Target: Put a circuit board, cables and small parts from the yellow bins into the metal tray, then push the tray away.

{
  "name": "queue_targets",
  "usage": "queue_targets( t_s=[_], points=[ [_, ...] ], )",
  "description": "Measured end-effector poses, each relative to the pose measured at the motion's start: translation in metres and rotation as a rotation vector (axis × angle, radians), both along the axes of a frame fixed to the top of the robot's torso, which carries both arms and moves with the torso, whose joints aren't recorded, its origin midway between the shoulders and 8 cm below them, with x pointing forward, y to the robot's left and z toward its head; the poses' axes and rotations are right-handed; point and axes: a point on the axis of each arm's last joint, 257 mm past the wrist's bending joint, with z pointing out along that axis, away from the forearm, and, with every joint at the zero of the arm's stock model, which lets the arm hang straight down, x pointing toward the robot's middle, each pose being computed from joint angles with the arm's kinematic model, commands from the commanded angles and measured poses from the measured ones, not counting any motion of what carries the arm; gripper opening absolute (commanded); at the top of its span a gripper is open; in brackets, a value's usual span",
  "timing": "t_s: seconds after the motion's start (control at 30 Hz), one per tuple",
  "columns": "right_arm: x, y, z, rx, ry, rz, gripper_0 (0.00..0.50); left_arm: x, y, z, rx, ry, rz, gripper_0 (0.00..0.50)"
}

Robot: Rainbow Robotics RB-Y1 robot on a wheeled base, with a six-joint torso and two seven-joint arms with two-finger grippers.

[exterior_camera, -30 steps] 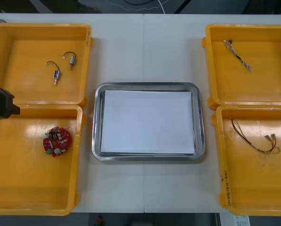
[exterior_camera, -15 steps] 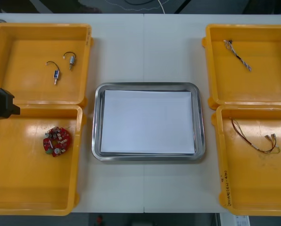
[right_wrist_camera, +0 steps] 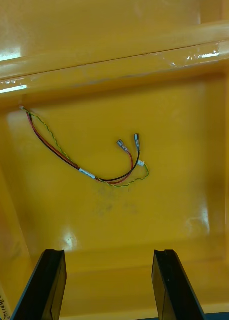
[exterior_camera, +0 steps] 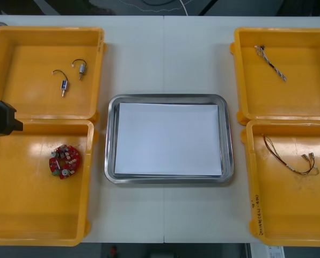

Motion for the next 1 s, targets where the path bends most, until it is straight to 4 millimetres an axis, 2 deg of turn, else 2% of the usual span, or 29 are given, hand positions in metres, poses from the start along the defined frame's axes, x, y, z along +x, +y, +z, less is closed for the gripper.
queue_targets(
  t_s=[1.0],
  points=[
    [0.0001, -0.0011, 0.0009, -0.004, -0.001, 0.000, 0.500, -0.0054, 0.0000, -0.0073, -0.007, 0.020, -0.002, 0.500]
  ],
)
